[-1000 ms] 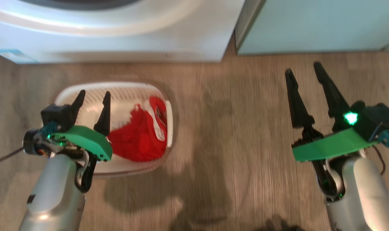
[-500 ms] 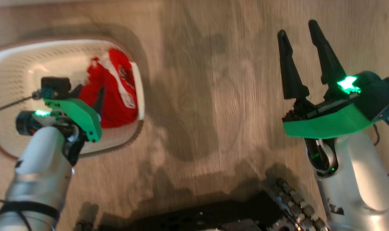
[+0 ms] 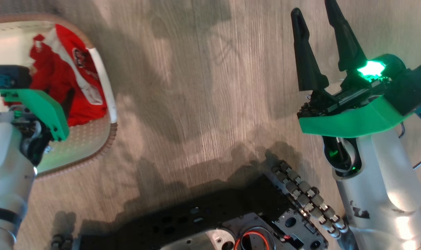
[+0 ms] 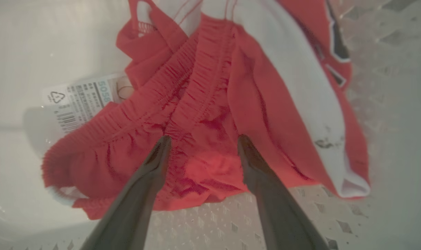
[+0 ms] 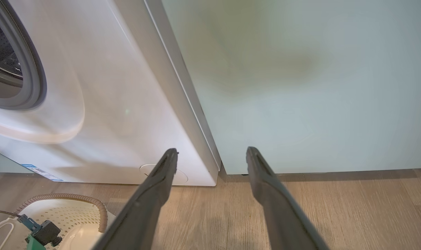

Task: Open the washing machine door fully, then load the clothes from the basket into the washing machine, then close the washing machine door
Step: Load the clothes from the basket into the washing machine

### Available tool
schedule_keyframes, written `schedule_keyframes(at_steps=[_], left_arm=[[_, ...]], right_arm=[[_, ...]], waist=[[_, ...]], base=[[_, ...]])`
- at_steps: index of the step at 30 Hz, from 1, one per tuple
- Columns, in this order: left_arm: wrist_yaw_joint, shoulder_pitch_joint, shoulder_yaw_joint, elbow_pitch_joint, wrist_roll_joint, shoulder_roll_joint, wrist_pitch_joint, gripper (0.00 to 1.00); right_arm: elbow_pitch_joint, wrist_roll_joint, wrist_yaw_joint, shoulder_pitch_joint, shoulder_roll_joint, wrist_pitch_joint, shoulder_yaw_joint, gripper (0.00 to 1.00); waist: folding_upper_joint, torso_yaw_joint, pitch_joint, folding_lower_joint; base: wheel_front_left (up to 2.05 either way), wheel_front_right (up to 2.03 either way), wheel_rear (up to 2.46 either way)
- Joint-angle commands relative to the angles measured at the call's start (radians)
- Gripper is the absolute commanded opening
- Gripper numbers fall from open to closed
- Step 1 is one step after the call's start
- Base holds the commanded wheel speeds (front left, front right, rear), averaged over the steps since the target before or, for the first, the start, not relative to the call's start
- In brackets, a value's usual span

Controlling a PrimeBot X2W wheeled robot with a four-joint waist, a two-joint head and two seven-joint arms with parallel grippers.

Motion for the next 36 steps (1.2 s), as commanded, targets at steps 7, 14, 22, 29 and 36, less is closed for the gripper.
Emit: schedule_keyframes(at_steps=[7,14,22,29,36], left_arm=[[-0.001,-0.038,0.006,0.043,-0.061,0.079,0.029,1.00],[-0.001,-0.067,-0.011,0.092,-0.091,0.088,0.061,1.00],[-0.001,-0.093,-0.047,0.121,-0.124,0.091,0.092,0.00],[0.029,-0.124,-0.036,0.165,-0.112,0.102,-0.027,0.00],[0.042,-0.095,-0.036,0.153,-0.104,0.077,-0.146,0.00]], right_arm=[[-0.060,0.024,0.000,0.028,0.004,-0.006,0.031,1.00],[-0.070,0.036,0.000,0.034,0.004,-0.006,0.040,1.00],[-0.083,0.046,0.000,0.054,0.004,-0.006,0.035,1.00],[-0.081,0.060,0.000,0.039,0.004,-0.006,0.031,1.00],[-0.066,0.023,0.000,0.039,0.004,-0.006,0.005,1.00]], waist=[[0.0000,-0.042,0.074,-0.0001],[0.0000,-0.059,0.092,-0.0001],[0.0000,-0.062,0.096,-0.0001],[0.0000,-0.050,0.081,-0.0001],[0.0000,0.013,0.006,-0.0001]], base=[[0.00,0.00,0.00],[0.00,0.00,0.00],[0.00,0.00,0.00],[0.00,0.00,0.00],[0.00,0.00,0.00]])
